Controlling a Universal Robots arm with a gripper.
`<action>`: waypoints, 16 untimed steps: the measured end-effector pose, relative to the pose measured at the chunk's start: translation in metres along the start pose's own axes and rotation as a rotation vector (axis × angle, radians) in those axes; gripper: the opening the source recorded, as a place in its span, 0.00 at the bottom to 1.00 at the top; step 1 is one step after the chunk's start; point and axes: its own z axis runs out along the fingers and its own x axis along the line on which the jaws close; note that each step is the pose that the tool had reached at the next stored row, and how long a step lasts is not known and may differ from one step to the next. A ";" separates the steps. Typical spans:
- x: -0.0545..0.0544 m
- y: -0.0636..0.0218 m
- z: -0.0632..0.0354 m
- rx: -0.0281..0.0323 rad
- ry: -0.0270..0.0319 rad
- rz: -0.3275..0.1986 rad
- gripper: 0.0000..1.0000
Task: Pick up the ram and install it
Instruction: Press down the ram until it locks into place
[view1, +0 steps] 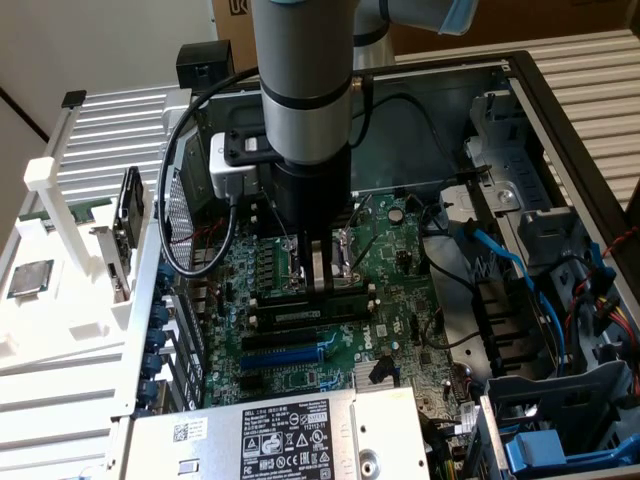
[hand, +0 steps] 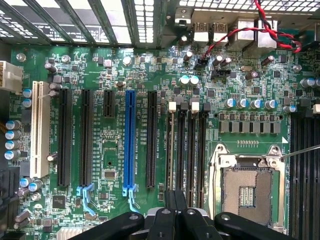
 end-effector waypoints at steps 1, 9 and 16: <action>0.000 0.0000 0.0005 -0.0001 0.0001 0.000 0.10; 0.000 0.0000 0.0010 0.0001 -0.0001 0.000 0.10; 0.000 0.0000 0.0017 0.0000 0.0001 0.000 0.10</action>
